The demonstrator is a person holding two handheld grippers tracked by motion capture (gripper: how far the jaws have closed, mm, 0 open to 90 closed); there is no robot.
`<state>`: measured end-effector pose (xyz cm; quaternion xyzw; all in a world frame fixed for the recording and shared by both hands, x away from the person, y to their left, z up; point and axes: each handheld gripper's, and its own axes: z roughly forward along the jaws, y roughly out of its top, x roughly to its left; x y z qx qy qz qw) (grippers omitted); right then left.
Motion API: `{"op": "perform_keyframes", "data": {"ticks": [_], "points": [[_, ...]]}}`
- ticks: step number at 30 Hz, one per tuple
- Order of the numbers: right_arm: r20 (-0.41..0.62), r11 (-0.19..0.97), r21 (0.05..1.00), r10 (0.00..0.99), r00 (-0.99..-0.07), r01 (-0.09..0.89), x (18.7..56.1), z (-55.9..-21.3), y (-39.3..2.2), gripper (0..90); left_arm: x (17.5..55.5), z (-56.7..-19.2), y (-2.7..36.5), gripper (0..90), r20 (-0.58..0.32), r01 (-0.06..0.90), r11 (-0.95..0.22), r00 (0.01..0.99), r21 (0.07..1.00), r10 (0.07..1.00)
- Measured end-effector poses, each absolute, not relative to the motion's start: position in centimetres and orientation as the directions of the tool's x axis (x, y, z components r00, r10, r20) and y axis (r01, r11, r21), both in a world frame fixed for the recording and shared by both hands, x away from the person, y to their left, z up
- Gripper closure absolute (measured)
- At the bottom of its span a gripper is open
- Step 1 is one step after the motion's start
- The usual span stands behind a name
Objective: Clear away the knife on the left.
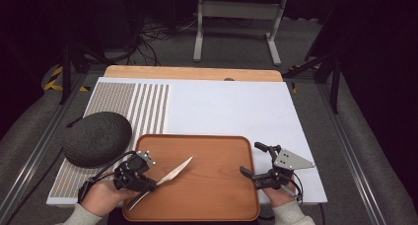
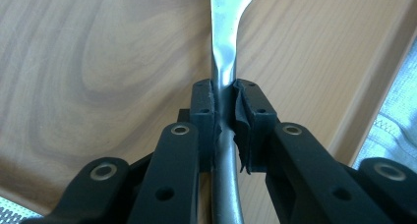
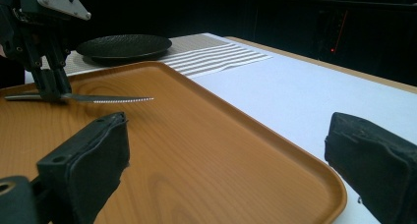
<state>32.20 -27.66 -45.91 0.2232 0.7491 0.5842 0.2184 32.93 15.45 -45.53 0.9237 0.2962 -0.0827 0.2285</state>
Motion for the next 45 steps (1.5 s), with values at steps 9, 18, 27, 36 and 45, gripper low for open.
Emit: {"op": "perform_keyframes", "data": {"ticks": [9,18,27,36,45], "points": [[-0.069,0.220,0.973,0.589,-0.805,0.077,32.2,-45.9,-27.7,3.8,33.0,-45.7,15.4,79.3,-0.291,0.585,-0.725,0.811,0.364,0.508],[-0.071,0.220,0.973,0.588,-0.805,0.075,32.2,-45.8,-27.7,3.7,33.0,-45.6,15.4,79.3,-0.295,0.593,-0.724,0.805,0.352,0.515],[-0.072,0.221,0.973,0.587,-0.806,0.073,32.1,-45.8,-27.7,3.7,33.1,-45.5,15.5,68.5,-0.292,0.583,-0.718,0.812,0.380,0.505],[-0.073,0.220,0.973,0.588,-0.806,0.073,32.1,-45.8,-27.7,3.7,32.9,-44.9,15.2,28.4,-0.262,0.533,-0.695,0.845,0.482,0.467],[-0.075,0.221,0.973,0.587,-0.806,0.070,32.1,-45.8,-27.6,3.7,32.2,-44.1,14.5,53.3,-0.167,0.425,-0.689,0.896,0.587,0.411]]}}
